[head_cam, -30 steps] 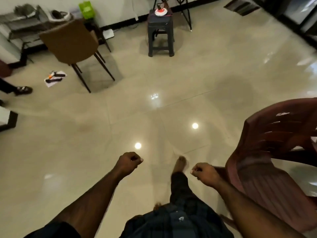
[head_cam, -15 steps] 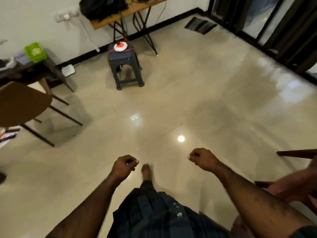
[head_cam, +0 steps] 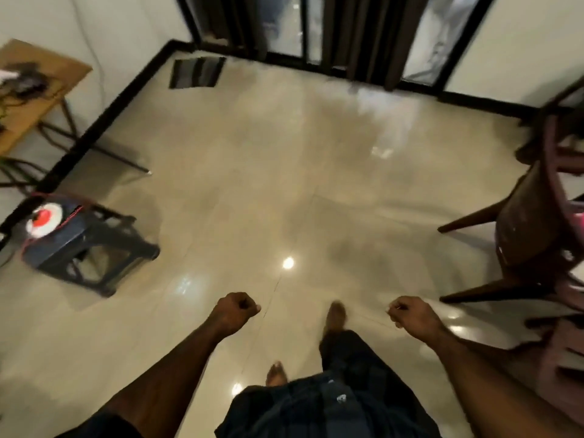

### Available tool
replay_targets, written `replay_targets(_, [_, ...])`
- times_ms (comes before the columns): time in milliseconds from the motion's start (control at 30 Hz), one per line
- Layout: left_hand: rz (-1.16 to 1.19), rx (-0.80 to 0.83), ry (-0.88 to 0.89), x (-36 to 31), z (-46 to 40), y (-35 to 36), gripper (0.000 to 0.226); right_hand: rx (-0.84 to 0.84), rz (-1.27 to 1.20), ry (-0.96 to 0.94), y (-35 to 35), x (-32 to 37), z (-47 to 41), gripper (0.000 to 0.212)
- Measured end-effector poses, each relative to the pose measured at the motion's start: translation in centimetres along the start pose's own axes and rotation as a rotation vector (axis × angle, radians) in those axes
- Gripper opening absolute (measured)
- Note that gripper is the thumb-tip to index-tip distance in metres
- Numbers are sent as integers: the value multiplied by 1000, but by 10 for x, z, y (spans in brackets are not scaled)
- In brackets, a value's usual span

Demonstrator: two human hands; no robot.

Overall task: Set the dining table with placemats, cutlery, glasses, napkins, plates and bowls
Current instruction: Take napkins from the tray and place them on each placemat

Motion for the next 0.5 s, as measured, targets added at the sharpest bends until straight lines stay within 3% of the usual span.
replay_targets(233, [-9,68,40,-204,-159,5,20,13,-149,138,-82,5,-130,12])
replay_targets(367, [31,93,123,-341,-224,14,19,39,-113,101,-177,34,-195,15])
replay_targets(500, [-3,148,205,-457,-282,26,19,-77,-181,75,-284,69,-254,17])
Point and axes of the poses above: each hand's wrist, its own z-axis away from the middle knuckle, its own y-axis out of the palm, x = y × z, the point moved 3 cm from there along -z, towards the middle knuckle, and after that the axes turned 8 degrees about z, right-handed, at the moved point
